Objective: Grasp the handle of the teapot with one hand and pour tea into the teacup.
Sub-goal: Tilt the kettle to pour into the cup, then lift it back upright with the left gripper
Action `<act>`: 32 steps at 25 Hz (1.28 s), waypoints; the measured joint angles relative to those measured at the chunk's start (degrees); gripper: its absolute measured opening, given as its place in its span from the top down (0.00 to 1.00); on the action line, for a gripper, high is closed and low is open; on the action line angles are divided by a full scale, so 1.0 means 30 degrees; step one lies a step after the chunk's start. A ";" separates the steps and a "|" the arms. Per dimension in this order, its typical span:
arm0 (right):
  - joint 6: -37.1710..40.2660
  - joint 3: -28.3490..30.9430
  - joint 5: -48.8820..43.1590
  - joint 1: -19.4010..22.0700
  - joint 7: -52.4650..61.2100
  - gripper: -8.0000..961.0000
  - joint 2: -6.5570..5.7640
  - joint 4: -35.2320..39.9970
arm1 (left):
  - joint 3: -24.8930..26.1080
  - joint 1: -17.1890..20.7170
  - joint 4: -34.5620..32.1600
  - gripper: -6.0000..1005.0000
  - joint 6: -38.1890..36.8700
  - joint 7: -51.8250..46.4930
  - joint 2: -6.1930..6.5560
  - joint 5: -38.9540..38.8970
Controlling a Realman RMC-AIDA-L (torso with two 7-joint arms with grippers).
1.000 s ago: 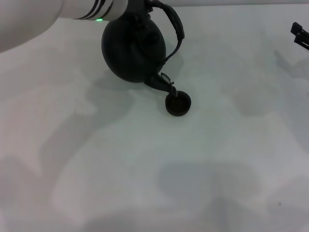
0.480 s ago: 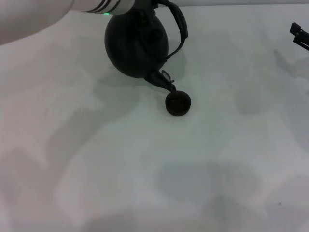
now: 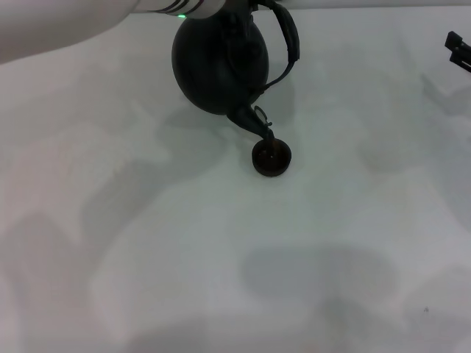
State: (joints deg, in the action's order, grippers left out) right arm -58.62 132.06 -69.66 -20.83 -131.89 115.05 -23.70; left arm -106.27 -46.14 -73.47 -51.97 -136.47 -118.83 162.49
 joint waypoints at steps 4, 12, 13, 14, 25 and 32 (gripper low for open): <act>0.0029 0.0000 0.0302 -0.0011 -0.0298 0.10 0.0000 0.0047 | -0.0001 -0.0100 0.0083 0.89 -0.0012 0.0294 0.0001 0.0009; 0.0407 -0.0051 0.0541 -0.0213 -0.0357 0.09 0.0000 0.0049 | 0.0005 -0.0264 0.0098 0.89 -0.0010 0.0635 0.0029 0.0010; 0.0460 -0.0052 0.0542 -0.0234 -0.0358 0.10 0.0000 0.0049 | 0.0005 -0.0314 0.0106 0.89 -0.0008 0.0638 0.0030 0.0010; 0.0497 -0.0056 0.0544 -0.0252 -0.0360 0.10 0.0001 0.0049 | 0.0005 -0.0314 0.0106 0.89 -0.0008 0.0638 0.0030 0.0010; 0.0832 0.0014 0.0577 -0.0299 -0.0364 0.10 0.0000 0.0050 | 0.0004 -0.0344 0.0297 0.89 0.0089 0.0783 0.0023 0.0009; 0.1063 0.0012 0.0632 -0.0375 -0.0444 0.10 0.0000 0.0049 | 0.0170 -0.0302 0.0325 0.89 0.0126 0.0600 -0.0041 0.0008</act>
State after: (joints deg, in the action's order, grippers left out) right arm -55.43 132.10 -67.76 -21.96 -133.22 115.05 -23.55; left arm -105.76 -47.04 -72.49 -51.59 -134.67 -118.95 162.51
